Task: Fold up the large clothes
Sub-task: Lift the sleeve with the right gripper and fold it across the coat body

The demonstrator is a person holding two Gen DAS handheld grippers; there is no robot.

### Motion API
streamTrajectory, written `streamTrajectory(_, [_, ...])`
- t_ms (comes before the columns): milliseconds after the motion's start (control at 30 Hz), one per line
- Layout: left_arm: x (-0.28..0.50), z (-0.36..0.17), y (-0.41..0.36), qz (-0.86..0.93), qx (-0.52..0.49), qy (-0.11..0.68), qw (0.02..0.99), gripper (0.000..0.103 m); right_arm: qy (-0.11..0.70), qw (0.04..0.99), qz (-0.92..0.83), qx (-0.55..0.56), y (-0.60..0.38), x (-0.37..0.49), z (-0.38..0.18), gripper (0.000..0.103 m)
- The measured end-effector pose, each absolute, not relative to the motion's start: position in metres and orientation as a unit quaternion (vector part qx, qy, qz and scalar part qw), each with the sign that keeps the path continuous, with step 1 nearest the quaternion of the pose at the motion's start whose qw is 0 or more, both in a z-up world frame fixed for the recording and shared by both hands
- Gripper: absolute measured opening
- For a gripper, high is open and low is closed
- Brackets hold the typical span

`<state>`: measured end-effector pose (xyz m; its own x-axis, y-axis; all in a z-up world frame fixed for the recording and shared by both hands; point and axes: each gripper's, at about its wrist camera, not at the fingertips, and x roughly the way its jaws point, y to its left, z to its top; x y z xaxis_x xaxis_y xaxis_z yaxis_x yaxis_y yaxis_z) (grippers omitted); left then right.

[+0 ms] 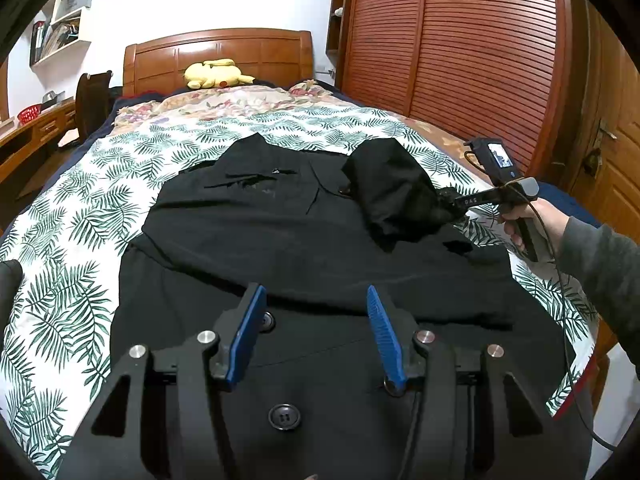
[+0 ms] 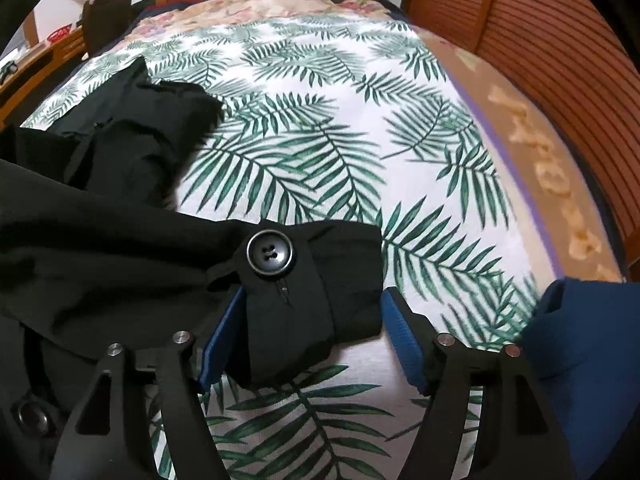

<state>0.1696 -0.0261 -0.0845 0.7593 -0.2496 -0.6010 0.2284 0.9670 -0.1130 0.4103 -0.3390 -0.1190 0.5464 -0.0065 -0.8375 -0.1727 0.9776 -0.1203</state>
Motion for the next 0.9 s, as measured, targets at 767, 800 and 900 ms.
streamTrajectory(767, [0.158, -0.076, -0.011, -0.127, -0.022, 0.306, 0.943, 0.052, 0.399, 0.896, 0.130, -0.144, -0.276, 0.356, -0.051, 0.015])
streamTrajectory(800, [0.156, -0.075, -0.009, -0.126, -0.024, 0.304, 0.944, 0.052, 0.390, 0.898, 0.137, -0.149, -0.267, 0.351, -0.041, 0.015])
streamTrajectory(900, [0.152, -0.071, -0.001, -0.122, -0.027, 0.300, 0.946, 0.052, 0.366, 0.902, 0.162, -0.161, -0.239, 0.332, -0.015, 0.015])
